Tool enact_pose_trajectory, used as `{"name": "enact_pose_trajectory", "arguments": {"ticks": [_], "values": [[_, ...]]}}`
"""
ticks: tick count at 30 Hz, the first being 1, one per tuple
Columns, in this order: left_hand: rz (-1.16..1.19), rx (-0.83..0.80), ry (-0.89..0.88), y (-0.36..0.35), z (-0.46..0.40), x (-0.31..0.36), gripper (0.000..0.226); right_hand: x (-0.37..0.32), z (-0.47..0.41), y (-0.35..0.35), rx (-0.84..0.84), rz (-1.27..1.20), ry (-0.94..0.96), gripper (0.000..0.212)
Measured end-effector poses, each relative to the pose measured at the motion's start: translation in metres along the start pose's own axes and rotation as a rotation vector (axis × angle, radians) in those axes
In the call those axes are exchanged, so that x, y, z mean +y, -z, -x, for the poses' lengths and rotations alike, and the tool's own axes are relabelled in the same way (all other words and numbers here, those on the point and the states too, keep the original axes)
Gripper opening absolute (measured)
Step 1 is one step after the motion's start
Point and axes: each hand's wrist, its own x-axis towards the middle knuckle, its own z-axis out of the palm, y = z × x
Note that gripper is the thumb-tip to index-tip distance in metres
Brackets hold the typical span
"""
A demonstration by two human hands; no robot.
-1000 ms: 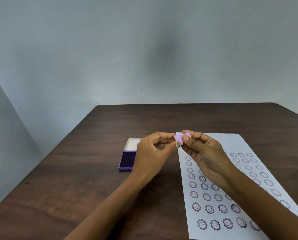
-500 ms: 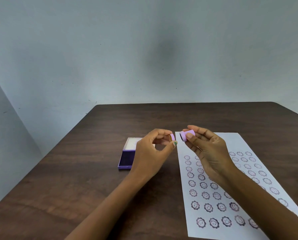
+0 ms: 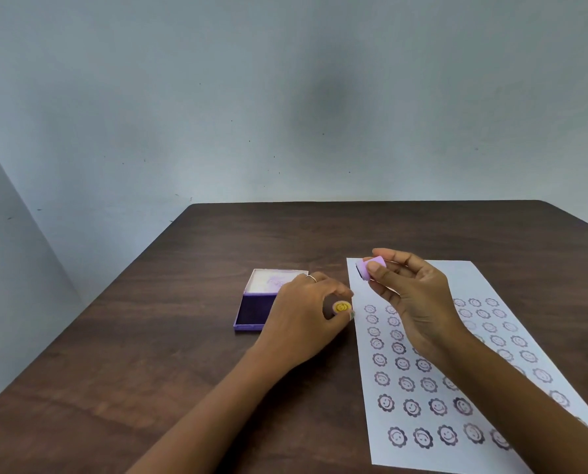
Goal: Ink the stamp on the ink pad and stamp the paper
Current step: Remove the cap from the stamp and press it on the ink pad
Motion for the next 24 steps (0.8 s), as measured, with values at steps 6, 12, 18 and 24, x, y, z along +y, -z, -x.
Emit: {"name": "enact_pose_trajectory", "arguments": {"ticks": [6, 12, 18, 24], "values": [[0.074, 0.17, 0.062, 0.029, -0.007, -0.019, 0.011, 0.001, 0.001, 0.0, 0.02, 0.009, 0.001, 0.045], [0.15, 0.023, 0.219, 0.077, 0.006, -0.074, 0.016, 0.002, 0.001, -0.001, 0.005, 0.025, 0.01, 0.026], [0.292, -0.185, 0.49, 0.102, 0.037, -0.114, 0.065, 0.005, 0.011, -0.008, -0.013, 0.24, 0.07, 0.033], [0.185, -0.345, 0.418, 0.104, 0.036, -0.11, 0.072, 0.005, 0.025, -0.043, -0.216, 0.387, 0.191, 0.026]]}}
